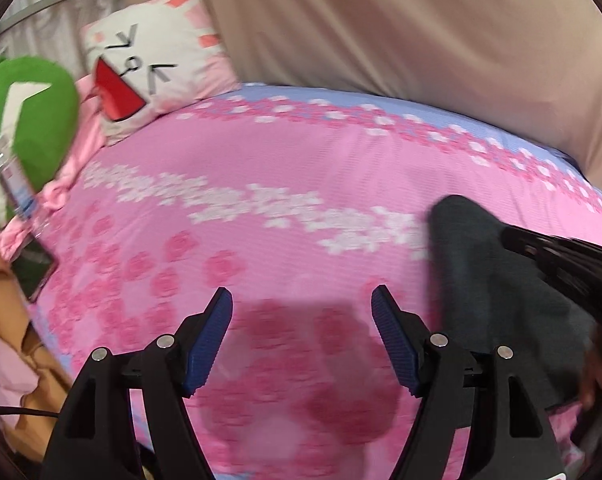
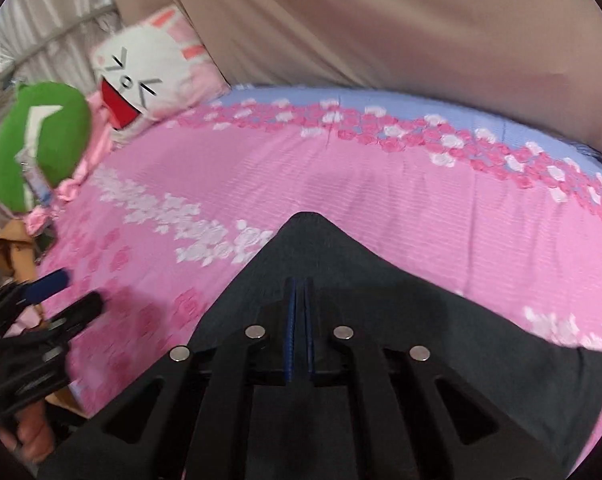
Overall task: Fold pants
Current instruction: 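Fold the held end over the pants with the right tool and release, then grasp the folded pants with the right tool while the left tool grasps beside it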
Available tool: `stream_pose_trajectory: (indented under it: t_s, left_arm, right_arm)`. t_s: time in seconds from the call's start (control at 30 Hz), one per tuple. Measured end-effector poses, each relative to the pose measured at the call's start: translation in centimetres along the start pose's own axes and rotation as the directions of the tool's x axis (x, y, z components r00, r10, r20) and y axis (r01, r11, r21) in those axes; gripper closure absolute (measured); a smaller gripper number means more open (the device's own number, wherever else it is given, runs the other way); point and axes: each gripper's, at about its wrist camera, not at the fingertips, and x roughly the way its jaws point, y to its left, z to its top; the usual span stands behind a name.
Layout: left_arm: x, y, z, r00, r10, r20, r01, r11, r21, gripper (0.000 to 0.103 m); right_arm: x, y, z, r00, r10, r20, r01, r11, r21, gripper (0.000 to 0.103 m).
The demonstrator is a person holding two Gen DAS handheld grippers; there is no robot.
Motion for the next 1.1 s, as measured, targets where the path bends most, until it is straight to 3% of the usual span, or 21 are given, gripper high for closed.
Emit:
stream_pose_trajectory:
  t_s: [0.03, 0.13, 0.2, 0.27, 0.37, 0.43, 0.5, 0.6, 0.67, 0.77, 0.9, 1.0, 1.1]
  left_arm:
    - [0.1, 0.9, -0.1, 1.000, 0.017, -0.001, -0.017, 1.000, -0.011, 0.031]
    - [0.5, 2.8, -0.3, 0.999, 0.034, -0.014, -0.034, 0.998, -0.043, 0.031]
    - [0.8, 3.7, -0.3, 0.999, 0.033, -0.022, -0.035, 0.997, -0.067, 0.031]
    - [0.7, 4.1, -0.2, 0.999, 0.027, -0.018, -0.029, 0.996, -0.079, 0.031]
    - [0.3, 4.2, -0.1, 1.000, 0.023, -0.006, -0.024, 0.997, -0.071, 0.031]
    - [0.3, 3.7, -0.1, 1.000, 0.023, 0.001, -0.023, 0.998, -0.058, 0.030]
    - [0.6, 2.6, 0.1, 1.000, 0.006, -0.004, -0.006, 0.999, -0.043, 0.030]
    - [0.9, 0.5, 0.5, 1.000, -0.009, -0.007, 0.009, 1.000, -0.008, 0.030]
    - [0.4, -0.8, 0.6, 1.000, -0.008, 0.004, 0.008, 1.000, 0.018, 0.030]
    - [0.0, -2.2, 0.2, 1.000, -0.005, 0.007, 0.005, 0.999, 0.050, 0.029]
    - [0.3, -4.0, -0.4, 1.000, -0.016, -0.025, 0.018, 0.997, 0.074, 0.029]
    - [0.1, -5.3, -0.7, 1.000, -0.018, -0.024, 0.020, 0.995, 0.100, 0.029]
    - [-0.2, -6.9, -1.0, 0.999, -0.032, -0.020, 0.034, 0.991, 0.131, 0.029]
  right_arm:
    - [2.1, 0.4, 0.3, 0.998, 0.027, -0.055, -0.026, 1.000, 0.013, 0.099]
    - [4.1, 2.7, 1.2, 0.999, -0.011, -0.042, 0.009, 0.998, -0.055, 0.098]
    - [3.9, 3.5, 1.3, 0.996, 0.061, -0.060, -0.065, 0.996, -0.060, 0.098]
    - [2.1, 3.7, 0.6, 0.995, 0.098, -0.017, -0.099, 0.995, -0.031, 0.099]
    - [-3.8, 3.6, -2.8, 0.991, 0.108, 0.074, -0.106, 0.994, -0.036, 0.099]
    - [-5.0, 3.8, -4.9, 0.995, 0.084, 0.047, -0.082, 0.995, -0.049, 0.099]
    - [-3.3, 4.6, -7.3, 0.996, 0.072, -0.053, -0.077, 0.993, -0.085, 0.098]
    - [-4.4, 5.4, -8.6, 0.998, 0.062, 0.011, -0.061, 0.992, -0.108, 0.098]
    - [-6.9, 5.1, -9.1, 0.990, 0.136, 0.043, -0.131, 0.987, -0.097, 0.098]
    - [-7.2, 4.1, -10.6, 0.995, 0.095, 0.021, -0.092, 0.990, -0.109, 0.098]
    - [-7.9, 1.6, -12.0, 0.984, 0.175, 0.028, -0.175, 0.985, -0.007, 0.098]
    - [-12.9, -1.0, -11.6, 0.983, 0.066, 0.171, -0.072, 0.997, 0.030, 0.098]
    - [-15.1, -5.6, -12.4, 0.975, -0.100, 0.197, 0.073, 0.988, 0.138, 0.097]
